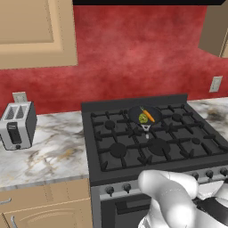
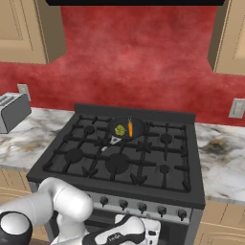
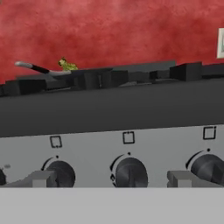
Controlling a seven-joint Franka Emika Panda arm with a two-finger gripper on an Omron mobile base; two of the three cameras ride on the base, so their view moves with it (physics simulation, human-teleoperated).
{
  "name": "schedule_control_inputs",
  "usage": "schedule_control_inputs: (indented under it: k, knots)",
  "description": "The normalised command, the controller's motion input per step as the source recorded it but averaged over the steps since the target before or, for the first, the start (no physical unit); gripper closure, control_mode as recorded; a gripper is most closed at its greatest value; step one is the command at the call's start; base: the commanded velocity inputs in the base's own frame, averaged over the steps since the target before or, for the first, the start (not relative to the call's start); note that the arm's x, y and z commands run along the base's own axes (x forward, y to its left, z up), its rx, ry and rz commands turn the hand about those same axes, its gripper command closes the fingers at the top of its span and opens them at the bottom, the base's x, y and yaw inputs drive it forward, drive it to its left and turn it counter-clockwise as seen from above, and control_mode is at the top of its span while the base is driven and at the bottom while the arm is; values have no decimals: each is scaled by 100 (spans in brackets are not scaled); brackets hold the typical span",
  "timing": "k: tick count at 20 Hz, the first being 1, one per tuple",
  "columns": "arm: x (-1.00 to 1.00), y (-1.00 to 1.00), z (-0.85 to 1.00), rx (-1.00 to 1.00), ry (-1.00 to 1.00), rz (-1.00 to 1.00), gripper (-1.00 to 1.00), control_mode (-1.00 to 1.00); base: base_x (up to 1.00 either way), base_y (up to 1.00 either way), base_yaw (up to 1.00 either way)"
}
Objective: Put the carrot and broccoli in the pan. Then turn on the rear center burner and set the heat to medium.
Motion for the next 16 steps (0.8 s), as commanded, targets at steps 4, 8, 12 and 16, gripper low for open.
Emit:
schedule_control_inputs:
  k: [4, 8, 12, 16]
  knots:
    - [21, 0, -12, 0, 0, -6, -100, -100, 0, 0, 0]
    - [26, 0, -15, 0, 0, -6, -100, -100, 0, 0, 0]
    - [19, 0, -26, 0, 0, -4, -100, -100, 0, 0, 0]
    - [6, -3, -30, 0, 0, -2, -100, -100, 0, 0, 0]
